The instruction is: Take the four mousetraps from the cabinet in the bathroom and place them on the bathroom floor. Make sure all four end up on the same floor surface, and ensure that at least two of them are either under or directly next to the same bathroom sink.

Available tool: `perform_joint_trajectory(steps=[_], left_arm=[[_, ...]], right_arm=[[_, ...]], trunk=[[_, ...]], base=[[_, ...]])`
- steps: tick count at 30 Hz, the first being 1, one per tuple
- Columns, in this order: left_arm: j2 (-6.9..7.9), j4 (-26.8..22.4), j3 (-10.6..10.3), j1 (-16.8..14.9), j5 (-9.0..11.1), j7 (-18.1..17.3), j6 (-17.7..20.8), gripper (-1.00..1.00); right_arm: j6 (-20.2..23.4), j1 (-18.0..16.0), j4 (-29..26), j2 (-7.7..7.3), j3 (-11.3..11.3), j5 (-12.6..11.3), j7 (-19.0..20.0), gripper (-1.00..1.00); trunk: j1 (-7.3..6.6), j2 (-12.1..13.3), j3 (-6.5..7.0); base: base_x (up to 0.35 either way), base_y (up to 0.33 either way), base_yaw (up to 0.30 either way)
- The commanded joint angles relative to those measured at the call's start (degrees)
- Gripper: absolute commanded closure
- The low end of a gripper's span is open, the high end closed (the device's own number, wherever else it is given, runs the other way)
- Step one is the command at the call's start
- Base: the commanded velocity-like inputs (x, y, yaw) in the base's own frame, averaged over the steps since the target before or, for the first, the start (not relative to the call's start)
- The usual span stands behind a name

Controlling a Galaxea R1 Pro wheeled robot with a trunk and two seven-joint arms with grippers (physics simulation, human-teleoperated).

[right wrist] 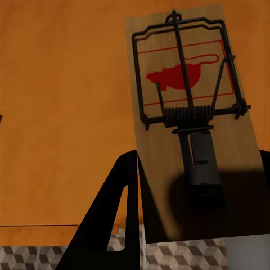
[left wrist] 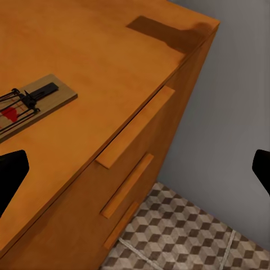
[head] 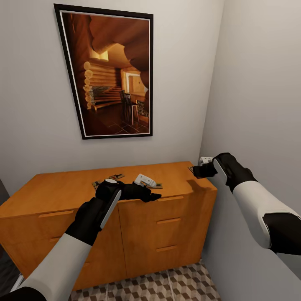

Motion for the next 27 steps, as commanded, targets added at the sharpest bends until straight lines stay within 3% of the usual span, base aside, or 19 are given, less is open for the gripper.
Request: perform_joint_trajectory(steps=[1,27], left_arm=[[-0.02,0.0,0.0,0.0,-0.1,-0.2,0.3,-1.0],[0.18,-0.1,0.0,0.0,0.0,-0.2,0.5,-1.0]], right_arm=[[0.2,0.0,-0.1,-0.07,0.4,-0.4,0.0,1.0],[-1.4,0.0,0.6,0.32,0.5,-0.5,0.0,1.0]], trunk=[[0.0,0.0,-0.07],[0.0,0.0,-0.07]], base=[[0.0,0.0,0.0],[0.0,0.0,0.0]])
